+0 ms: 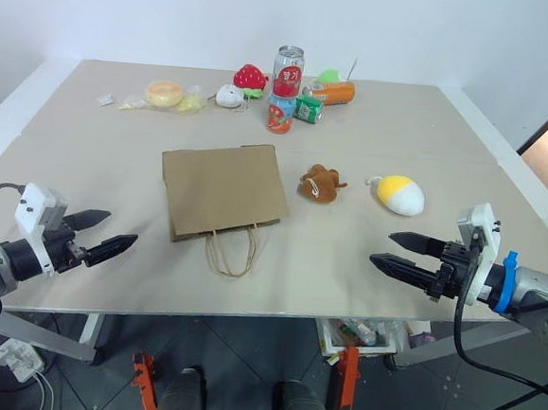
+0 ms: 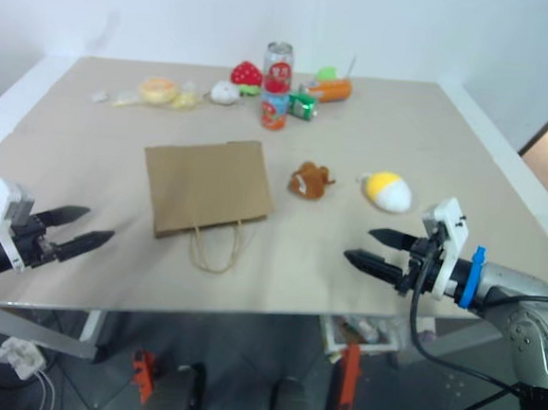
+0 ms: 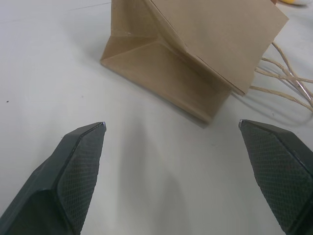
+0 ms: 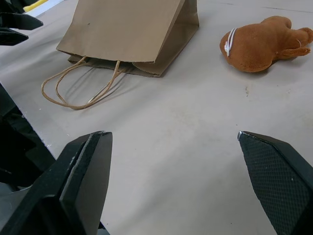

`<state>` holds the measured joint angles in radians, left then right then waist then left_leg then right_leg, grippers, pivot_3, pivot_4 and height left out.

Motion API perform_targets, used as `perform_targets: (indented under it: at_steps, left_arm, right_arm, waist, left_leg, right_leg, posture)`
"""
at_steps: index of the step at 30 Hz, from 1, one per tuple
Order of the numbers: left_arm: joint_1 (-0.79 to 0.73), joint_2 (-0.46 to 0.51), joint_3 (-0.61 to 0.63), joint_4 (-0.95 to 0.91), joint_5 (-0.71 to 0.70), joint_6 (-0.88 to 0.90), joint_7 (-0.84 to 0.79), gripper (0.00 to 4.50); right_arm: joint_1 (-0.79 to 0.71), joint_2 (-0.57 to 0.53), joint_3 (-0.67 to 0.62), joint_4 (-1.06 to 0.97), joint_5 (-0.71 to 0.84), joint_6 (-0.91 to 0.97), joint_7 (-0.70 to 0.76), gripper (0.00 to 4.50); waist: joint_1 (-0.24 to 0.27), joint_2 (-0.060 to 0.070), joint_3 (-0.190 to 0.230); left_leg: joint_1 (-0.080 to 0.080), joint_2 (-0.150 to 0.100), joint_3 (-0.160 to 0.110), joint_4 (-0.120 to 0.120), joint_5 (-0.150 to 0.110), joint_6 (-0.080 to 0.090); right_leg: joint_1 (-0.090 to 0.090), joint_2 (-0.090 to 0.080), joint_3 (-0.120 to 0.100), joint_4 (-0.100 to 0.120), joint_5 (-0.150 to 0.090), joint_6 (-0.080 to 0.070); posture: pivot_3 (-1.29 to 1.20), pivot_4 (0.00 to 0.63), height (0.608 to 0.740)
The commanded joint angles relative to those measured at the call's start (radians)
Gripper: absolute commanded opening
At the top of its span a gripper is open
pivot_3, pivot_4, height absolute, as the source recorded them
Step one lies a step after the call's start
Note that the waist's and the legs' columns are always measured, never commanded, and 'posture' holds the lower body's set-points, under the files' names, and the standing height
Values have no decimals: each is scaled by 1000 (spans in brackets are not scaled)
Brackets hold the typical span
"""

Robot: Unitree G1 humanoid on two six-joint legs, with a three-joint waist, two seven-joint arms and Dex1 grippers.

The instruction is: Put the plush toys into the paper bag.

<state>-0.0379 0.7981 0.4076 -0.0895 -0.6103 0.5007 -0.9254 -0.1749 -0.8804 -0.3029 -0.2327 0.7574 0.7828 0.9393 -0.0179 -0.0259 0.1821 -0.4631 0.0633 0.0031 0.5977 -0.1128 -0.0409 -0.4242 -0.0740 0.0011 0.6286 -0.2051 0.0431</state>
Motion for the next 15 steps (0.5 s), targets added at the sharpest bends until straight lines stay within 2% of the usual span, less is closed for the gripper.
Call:
perform_targets:
  at_steps: [1,5,9,13,15]
  left_arm:
    - [10,26,1,-34,8,-45,-54,4500]
    - [-15,36,-67,-32,47,-187,-200,4500]
    - [-52,43,-175,-30,157,-415,-329,4500]
    - [-189,14,-323,56,296,-680,-415,4500]
    - [-268,-22,-371,95,316,-738,-426,4500]
  right_arm:
    - [11,-7,-39,-25,-3,-23,-1,4427]
    - [27,0,-42,-28,-11,-34,-11,4427]
    - [10,-11,-26,-71,18,-14,6,4427]
    - [-45,17,74,-229,88,37,1,4427]
    - [-71,40,115,-268,98,49,-20,4427]
  waist:
    - [0,0,0]
    - [0,0,0]
    - [0,0,0]
    - [1,0,0]
    - [1,0,0]
  left_leg:
    - [0,0,0,0,0,0]
    - [0,0,1,0,0,0]
    - [0,0,1,0,0,0]
    - [0,0,1,0,0,0]
    - [0,0,0,0,0,0]
  right_leg:
    - [0,0,0,0,0,0]
    - [0,0,0,0,0,0]
    - [0,0,0,0,0,0]
    - [0,0,0,0,0,-1]
    - [0,0,0,0,1,-1]
  posture:
    - [0,150,740]
    - [0,150,740]
    - [0,150,740]
    - [0,150,740]
    - [0,150,740]
